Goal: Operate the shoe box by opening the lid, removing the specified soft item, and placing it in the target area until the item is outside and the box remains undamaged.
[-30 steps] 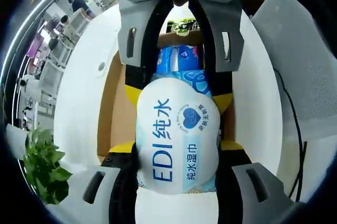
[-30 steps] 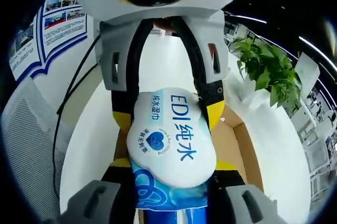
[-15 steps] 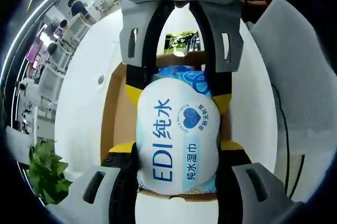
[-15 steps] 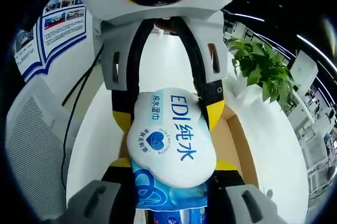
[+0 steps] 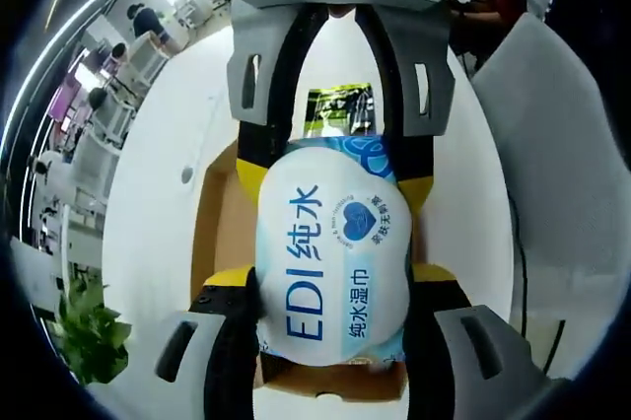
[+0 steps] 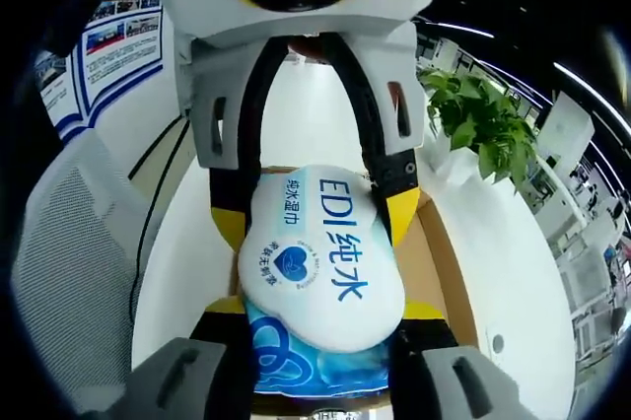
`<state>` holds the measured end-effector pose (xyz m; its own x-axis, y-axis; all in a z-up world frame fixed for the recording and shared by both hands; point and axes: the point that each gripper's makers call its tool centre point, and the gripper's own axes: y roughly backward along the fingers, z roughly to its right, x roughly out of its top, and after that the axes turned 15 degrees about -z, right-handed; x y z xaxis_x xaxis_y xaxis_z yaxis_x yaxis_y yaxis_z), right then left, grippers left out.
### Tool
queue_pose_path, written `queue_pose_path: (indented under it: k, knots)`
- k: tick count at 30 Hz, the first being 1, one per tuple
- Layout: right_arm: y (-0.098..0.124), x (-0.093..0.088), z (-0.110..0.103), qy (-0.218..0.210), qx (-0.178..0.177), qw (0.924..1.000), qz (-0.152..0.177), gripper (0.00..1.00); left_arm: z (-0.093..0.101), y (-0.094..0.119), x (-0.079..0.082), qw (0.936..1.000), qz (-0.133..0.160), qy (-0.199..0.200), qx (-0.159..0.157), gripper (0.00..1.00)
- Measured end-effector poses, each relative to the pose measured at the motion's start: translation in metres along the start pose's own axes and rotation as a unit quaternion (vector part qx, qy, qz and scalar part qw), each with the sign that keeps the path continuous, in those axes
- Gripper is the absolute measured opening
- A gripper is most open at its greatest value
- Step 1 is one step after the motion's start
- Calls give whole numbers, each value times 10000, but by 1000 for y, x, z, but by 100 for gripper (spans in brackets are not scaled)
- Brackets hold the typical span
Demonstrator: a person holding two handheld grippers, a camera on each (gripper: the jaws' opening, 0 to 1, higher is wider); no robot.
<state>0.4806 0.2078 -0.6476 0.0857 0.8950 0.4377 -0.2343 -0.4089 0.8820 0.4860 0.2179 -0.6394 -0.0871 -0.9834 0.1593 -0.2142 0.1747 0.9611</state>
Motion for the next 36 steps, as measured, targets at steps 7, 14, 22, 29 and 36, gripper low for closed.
queue_pose_path:
  k: [7,14,22,29,36]
  knots:
    - [9,-15,1,-21,6,10000,-25,49,1,-2,18,10000,28,-18,-32,58]
    - [18,-34,3,-45,-19,10000,-47,49,1,-5,39,10000,49,-46,-27,58]
    - [29,-60,5,-70,-38,9999,-77,49,3,-10,65,9999,115,-62,-30,58]
    - [36,-79,7,-102,-60,9999,-99,49,4,-14,86,9998,153,-100,-30,58]
    - [40,-95,10,-118,-85,9998,-144,49,4,-21,103,9997,199,-129,-28,58]
